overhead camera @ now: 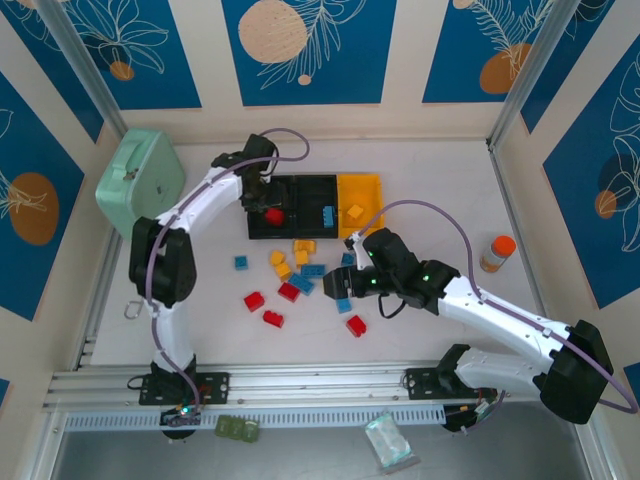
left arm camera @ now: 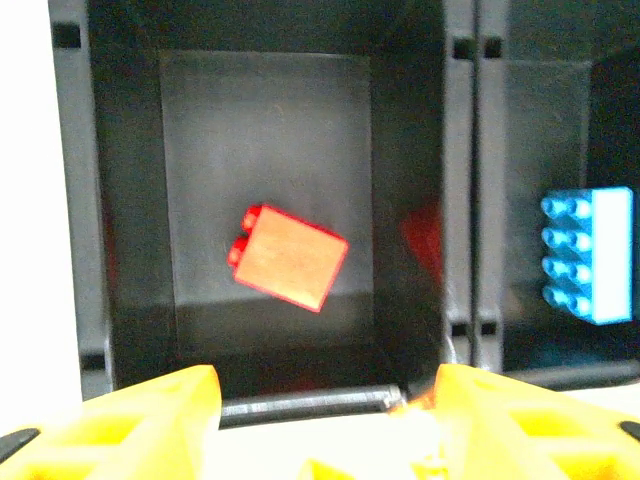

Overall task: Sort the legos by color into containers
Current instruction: Place the lego in the container, then pick up the lego from the bottom-center of the table.

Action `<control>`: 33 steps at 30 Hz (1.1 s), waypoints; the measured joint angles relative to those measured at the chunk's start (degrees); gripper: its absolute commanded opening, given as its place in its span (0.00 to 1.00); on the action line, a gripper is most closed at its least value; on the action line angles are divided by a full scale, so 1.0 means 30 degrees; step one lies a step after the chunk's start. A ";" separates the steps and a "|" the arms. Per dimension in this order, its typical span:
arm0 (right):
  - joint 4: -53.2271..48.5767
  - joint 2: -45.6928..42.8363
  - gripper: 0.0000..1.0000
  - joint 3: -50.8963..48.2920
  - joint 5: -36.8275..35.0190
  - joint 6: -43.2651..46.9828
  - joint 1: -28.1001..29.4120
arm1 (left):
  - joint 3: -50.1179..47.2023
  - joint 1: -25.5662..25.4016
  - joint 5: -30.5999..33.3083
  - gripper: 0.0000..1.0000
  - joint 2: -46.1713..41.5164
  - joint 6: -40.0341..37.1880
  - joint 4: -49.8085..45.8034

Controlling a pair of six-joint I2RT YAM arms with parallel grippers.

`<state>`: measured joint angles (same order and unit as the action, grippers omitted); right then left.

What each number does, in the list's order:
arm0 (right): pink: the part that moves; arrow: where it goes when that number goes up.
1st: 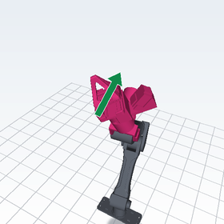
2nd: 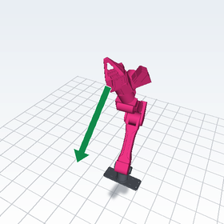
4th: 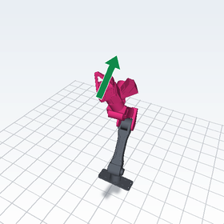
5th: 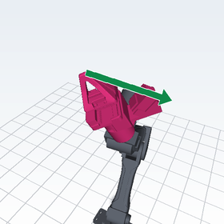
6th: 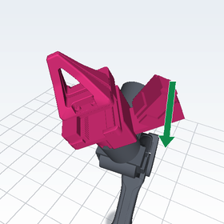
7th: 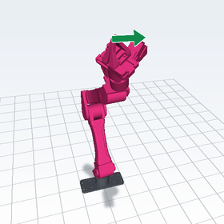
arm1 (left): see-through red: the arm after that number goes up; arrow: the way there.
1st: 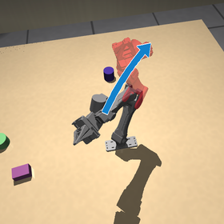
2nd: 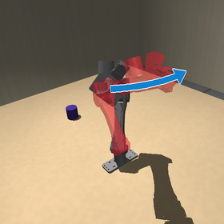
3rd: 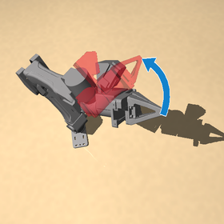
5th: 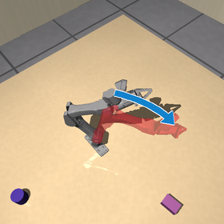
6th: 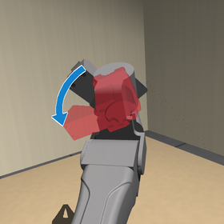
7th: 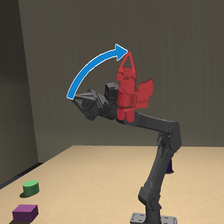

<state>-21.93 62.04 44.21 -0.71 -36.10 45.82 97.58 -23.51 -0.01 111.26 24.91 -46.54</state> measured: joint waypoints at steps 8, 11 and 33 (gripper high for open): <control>-0.1574 0.0007 0.71 0.0117 -0.0794 -0.0321 -0.0546 | -0.5115 -0.0379 -0.1435 0.58 -0.4036 -0.0138 0.0998; -0.2091 0.0146 0.71 0.0342 -0.1137 -0.0481 -0.0568 | -0.7366 -0.0386 -0.2113 0.58 -0.5559 -0.0138 0.1494; -0.4153 1.0520 0.51 0.3883 -0.4182 -0.1982 0.0568 | -1.9081 -0.0765 -0.5880 0.60 -1.6196 0.3359 0.4918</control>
<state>-34.39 93.60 55.86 -13.26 -42.04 47.53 40.34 -25.80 -17.65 62.67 34.98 -31.79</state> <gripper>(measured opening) 0.552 0.598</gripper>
